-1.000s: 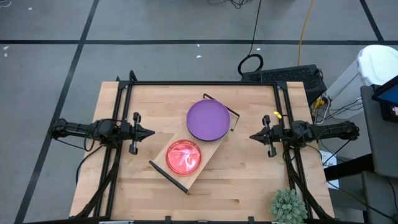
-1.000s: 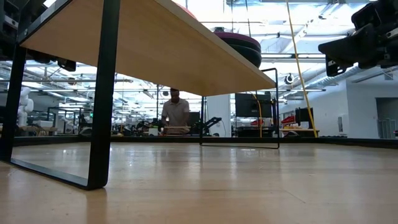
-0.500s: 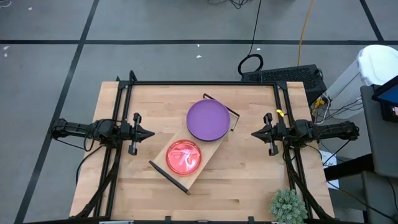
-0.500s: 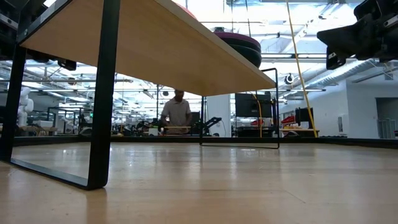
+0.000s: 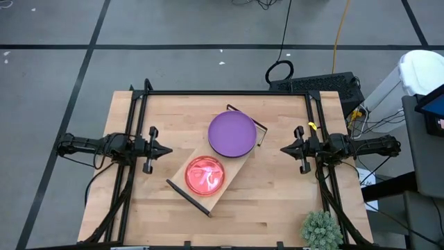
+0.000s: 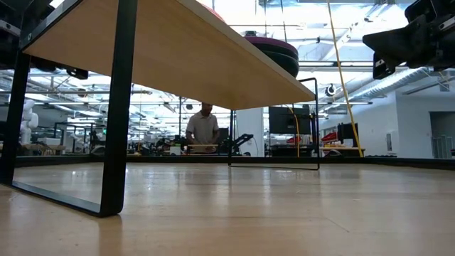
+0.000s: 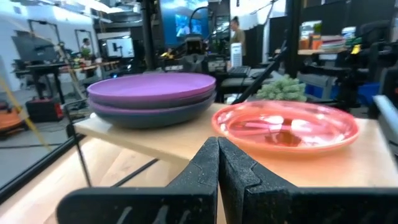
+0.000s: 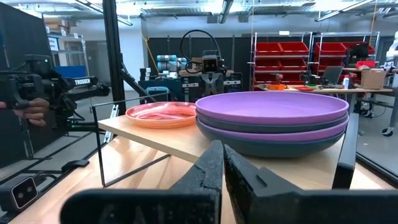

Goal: Place and stack plates onto a shelf
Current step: Return to Home Position

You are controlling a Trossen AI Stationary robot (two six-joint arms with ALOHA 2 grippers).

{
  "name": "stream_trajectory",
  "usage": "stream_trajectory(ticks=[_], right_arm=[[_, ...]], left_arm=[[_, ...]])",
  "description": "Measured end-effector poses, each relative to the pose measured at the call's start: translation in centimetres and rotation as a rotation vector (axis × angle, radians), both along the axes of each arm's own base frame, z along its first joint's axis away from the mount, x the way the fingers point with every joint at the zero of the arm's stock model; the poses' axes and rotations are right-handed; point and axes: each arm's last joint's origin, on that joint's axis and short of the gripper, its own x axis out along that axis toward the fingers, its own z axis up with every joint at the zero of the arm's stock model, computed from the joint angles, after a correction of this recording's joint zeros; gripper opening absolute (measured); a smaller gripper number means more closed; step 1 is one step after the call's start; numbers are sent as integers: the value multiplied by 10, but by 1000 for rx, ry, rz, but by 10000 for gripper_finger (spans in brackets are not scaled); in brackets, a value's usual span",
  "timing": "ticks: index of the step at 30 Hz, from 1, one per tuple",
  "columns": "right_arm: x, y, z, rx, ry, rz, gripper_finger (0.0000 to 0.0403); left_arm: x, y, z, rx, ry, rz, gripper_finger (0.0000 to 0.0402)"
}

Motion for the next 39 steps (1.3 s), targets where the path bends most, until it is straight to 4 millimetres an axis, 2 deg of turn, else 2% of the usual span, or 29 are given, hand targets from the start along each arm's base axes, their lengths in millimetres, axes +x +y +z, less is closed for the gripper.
stream_trajectory(ticks=[8,39], right_arm=[[0,0,0,0,-1,0,0],[0,0,0,0,0,1,0]], left_arm=[[1,7,-4,0,39,26,1],[1,8,-6,4,61,47,1]])
